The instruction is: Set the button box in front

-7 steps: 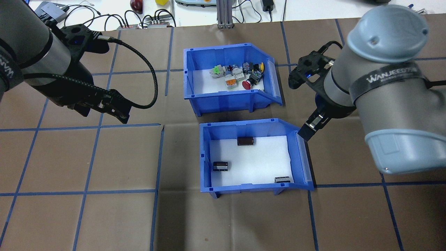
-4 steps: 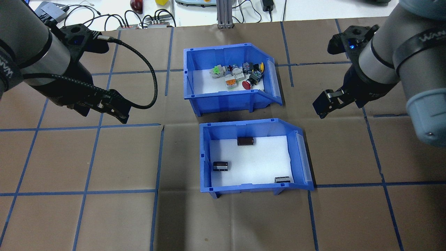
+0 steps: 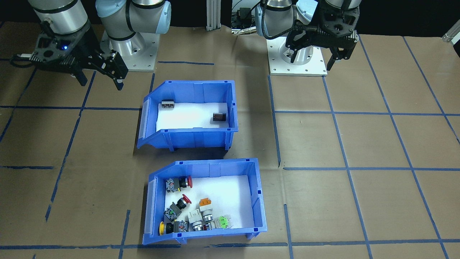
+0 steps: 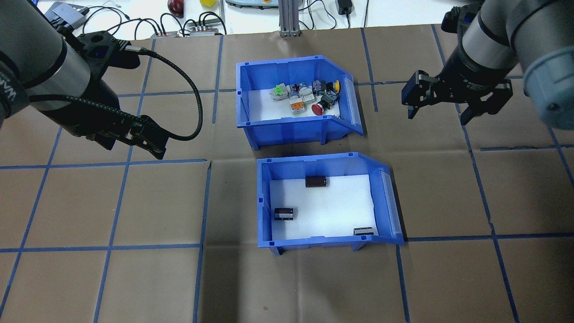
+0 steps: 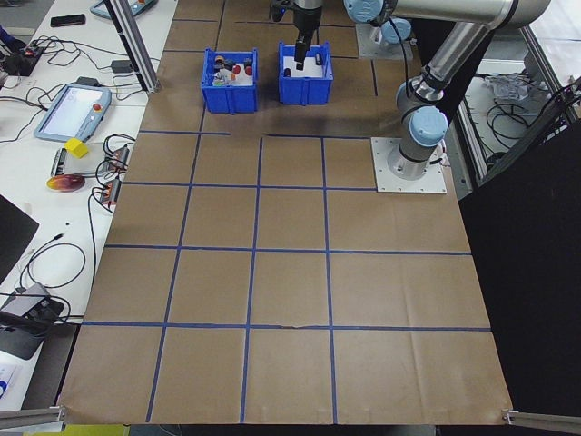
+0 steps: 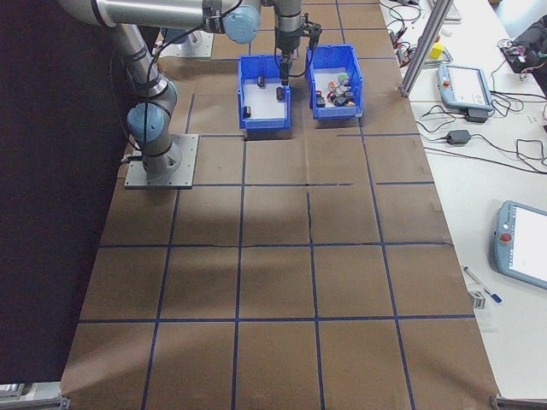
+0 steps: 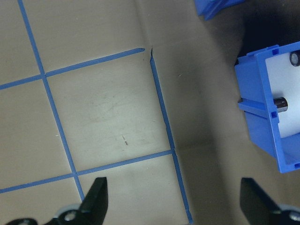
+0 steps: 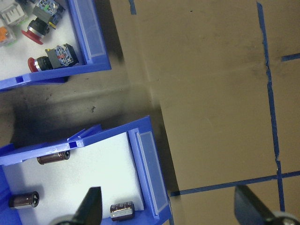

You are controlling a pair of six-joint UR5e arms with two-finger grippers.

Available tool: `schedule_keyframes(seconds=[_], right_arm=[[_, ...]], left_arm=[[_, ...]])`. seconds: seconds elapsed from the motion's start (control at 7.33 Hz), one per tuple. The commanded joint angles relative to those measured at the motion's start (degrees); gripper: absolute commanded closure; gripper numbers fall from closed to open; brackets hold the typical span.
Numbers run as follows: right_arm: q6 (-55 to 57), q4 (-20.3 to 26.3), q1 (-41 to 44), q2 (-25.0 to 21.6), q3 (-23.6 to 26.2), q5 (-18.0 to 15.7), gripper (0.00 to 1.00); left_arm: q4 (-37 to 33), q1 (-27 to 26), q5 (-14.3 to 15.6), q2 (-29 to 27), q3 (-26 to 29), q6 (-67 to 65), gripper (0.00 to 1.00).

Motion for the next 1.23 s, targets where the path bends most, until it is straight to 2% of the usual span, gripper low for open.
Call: schedule_keyframes(seconds=[0.0,1.09], right_arm=[[1.0,2.5,2.4,4.1,-5.0,-1.1,0.00],[0.1,2.4,2.4,4.3,-4.8,-1.1,0.00]], left_arm=[[0.0,0.0,0.0,0.0,0.0,0.0,0.01],[0.0,0.0,-0.1,0.0,0.0,-0.1,0.01]])
